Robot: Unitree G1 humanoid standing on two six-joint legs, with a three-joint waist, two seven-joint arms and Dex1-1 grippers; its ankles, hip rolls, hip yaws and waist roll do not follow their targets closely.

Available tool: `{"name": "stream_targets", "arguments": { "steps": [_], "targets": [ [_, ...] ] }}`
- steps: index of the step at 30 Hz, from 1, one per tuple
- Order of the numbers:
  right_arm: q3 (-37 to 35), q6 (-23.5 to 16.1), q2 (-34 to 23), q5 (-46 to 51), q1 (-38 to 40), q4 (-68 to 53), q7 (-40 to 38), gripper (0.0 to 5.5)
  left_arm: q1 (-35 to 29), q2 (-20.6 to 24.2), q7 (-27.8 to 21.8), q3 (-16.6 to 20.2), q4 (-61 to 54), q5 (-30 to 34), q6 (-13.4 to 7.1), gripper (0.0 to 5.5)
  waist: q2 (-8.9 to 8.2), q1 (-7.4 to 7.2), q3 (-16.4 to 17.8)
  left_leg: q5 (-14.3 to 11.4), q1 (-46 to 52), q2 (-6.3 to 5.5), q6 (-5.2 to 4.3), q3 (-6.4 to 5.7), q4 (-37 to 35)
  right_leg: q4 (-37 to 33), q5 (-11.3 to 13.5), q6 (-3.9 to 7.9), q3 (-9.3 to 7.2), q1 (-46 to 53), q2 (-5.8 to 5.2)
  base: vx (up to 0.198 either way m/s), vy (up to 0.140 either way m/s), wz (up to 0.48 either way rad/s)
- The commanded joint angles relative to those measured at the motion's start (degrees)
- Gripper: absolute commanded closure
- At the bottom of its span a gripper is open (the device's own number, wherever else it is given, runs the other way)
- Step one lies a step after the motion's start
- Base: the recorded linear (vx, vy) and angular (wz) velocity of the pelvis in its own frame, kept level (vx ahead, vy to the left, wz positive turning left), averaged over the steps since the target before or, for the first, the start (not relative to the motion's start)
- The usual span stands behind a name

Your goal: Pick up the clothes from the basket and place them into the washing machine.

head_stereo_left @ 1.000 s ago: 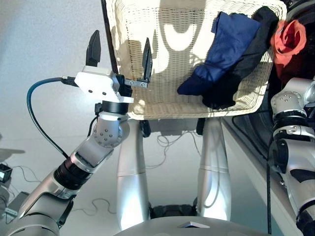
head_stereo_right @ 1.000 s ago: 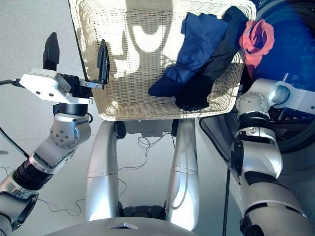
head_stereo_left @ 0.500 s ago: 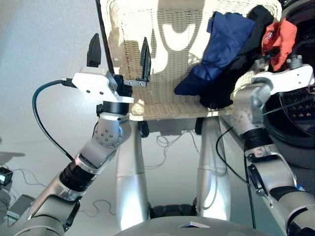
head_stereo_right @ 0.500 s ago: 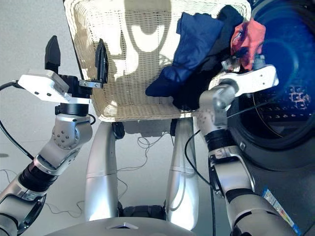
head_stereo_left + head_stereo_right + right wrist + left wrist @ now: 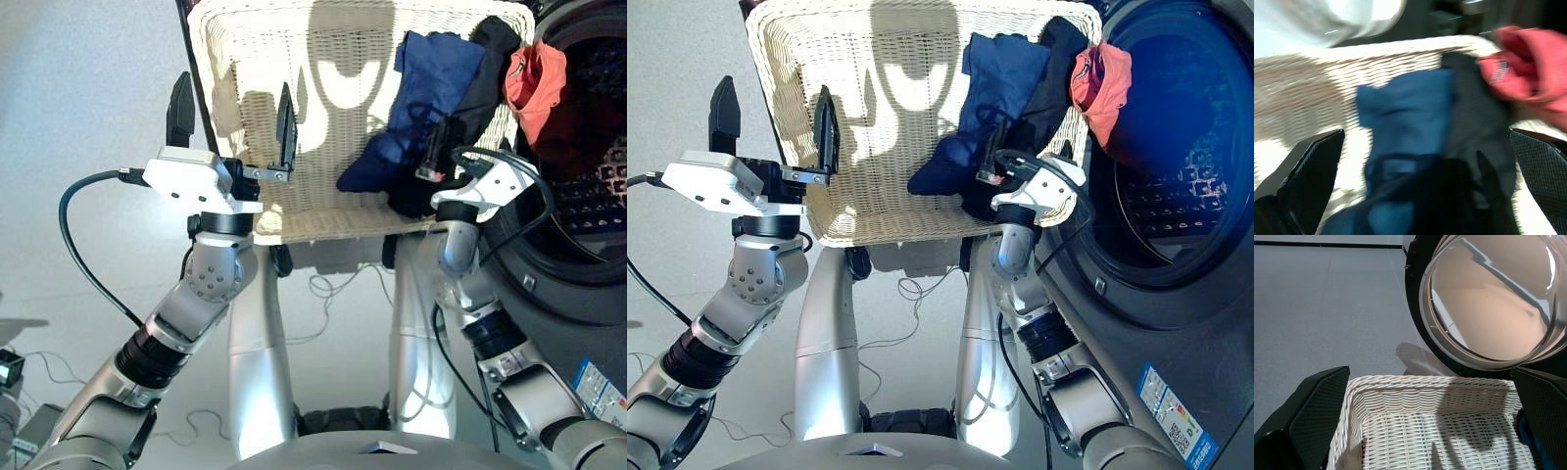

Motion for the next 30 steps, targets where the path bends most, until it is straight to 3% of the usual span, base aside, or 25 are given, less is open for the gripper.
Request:
{"name": "stream_targets", "arguments": {
  "steps": [1, 8, 25, 26, 30],
  "targets": [
    [1.72, 0.21, -1.77, -1.08, 2.70, -5.70, 3.38, 0.00, 2.91, 2.59, -0.08, 1.69, -7.90, 4.68, -4.34, 0.00, 0.88, 0.41, -0.88, -2.96, 3.67, 0.12, -2.60, -0.52, -2.12, 0.79, -3.31, -2.14, -0.35, -0.13, 1.70, 0.000, 0.000, 0.000],
    [3.46, 2.40, 0.79, 1.01, -5.44, 3.49, 3.30, 0.00, 1.21, 1.02, -1.38, 1.10, -6.93, 2.09, -5.19, 0.00, 1.21, 1.44, -0.88, -3.04, 3.77, -0.08, -2.75, -1.09, -1.76, 1.32, -3.63, -2.45, -1.09, 0.33, 1.55, 0.000, 0.000, 0.000],
    [-1.75, 4.90, 5.28, 3.76, -19.66, 27.60, -2.31, 0.00, -1.77, -1.90, -3.59, -0.79, -5.87, -2.70, -6.10, 0.00, 2.90, 3.58, -0.88, -3.83, 3.67, -0.41, -2.90, -1.89, -0.14, 4.22, -5.14, -2.98, -1.69, -0.17, 1.35, -0.006, -0.001, 0.002],
    [-2.09, 5.13, 5.00, 3.67, -21.40, 29.25, -2.60, 0.00, -2.75, -1.91, -3.59, -0.53, -5.90, -2.80, -6.29, 0.00, 3.03, 3.66, -0.88, -1.79, 1.74, -0.44, -2.48, -1.57, -0.59, 3.46, -3.11, -3.27, -1.78, -1.91, 1.27, -0.108, -0.017, 0.021],
    [-2.91, 6.11, 4.86, 4.97, -24.38, 35.52, -2.68, 0.00, -3.56, -2.59, -4.18, -1.64, -5.97, -3.63, -6.41, 0.00, 3.63, 4.07, -0.88, -1.90, 1.30, -0.47, -2.59, -1.77, -0.06, 4.11, -3.32, -3.37, -2.02, -2.22, 1.17, -0.027, -0.005, 0.008]
  ]
}}
